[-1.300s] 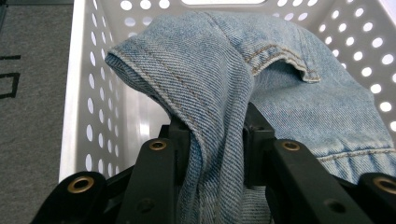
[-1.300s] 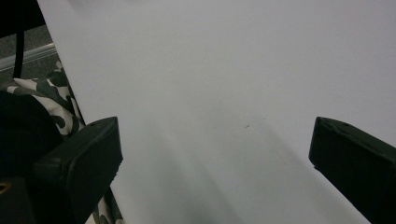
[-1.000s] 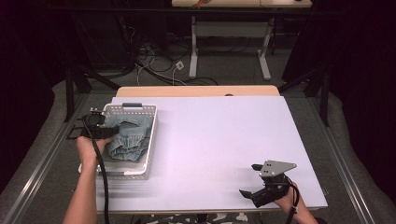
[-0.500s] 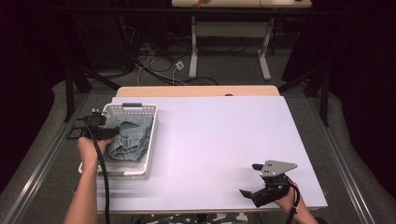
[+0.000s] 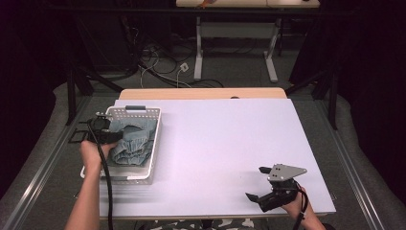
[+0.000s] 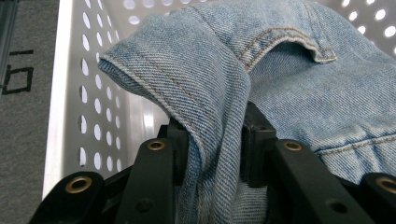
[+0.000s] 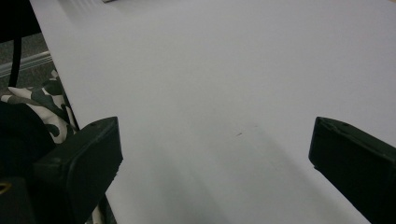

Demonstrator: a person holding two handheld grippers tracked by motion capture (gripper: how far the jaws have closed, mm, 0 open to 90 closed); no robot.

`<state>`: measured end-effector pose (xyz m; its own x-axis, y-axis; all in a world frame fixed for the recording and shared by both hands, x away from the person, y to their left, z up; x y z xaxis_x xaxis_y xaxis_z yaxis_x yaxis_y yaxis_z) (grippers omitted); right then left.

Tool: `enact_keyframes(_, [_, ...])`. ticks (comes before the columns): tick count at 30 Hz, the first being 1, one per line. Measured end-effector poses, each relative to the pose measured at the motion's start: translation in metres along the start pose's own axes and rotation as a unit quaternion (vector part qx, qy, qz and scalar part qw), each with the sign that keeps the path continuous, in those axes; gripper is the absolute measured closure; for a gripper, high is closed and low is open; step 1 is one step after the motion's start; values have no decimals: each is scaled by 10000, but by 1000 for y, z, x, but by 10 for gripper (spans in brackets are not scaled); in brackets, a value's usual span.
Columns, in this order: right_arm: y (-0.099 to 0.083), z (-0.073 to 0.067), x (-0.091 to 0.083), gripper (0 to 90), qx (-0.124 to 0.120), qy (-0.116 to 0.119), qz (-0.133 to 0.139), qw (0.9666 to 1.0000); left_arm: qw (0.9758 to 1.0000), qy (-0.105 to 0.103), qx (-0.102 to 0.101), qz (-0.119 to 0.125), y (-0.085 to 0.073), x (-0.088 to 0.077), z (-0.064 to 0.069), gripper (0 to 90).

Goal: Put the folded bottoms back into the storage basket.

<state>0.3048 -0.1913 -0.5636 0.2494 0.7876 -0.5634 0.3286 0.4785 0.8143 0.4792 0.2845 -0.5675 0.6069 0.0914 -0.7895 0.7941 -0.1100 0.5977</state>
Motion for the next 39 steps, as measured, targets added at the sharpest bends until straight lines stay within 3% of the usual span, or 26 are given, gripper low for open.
enact_keyframes(8, [0,0,1,26,0,33,-19,10000,9999,108,86,-66,-2,4,1,699])
enact_keyframes(39, [-1,1,1,26,19,26,-54,10000,9994,189,162,-233,-8,13,3,697])
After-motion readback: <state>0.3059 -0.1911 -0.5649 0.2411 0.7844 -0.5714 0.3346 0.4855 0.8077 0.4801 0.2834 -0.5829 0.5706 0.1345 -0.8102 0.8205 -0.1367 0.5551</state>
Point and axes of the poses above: each handheld gripper's, and its own axes: x roughly forward along the jaws, y roughly out of its top, z roughly to its right, the point moved 9 cm from there along x, roughly forward along the jaws, and after that the axes turned 15 degrees about y, right-handed, at the moved point
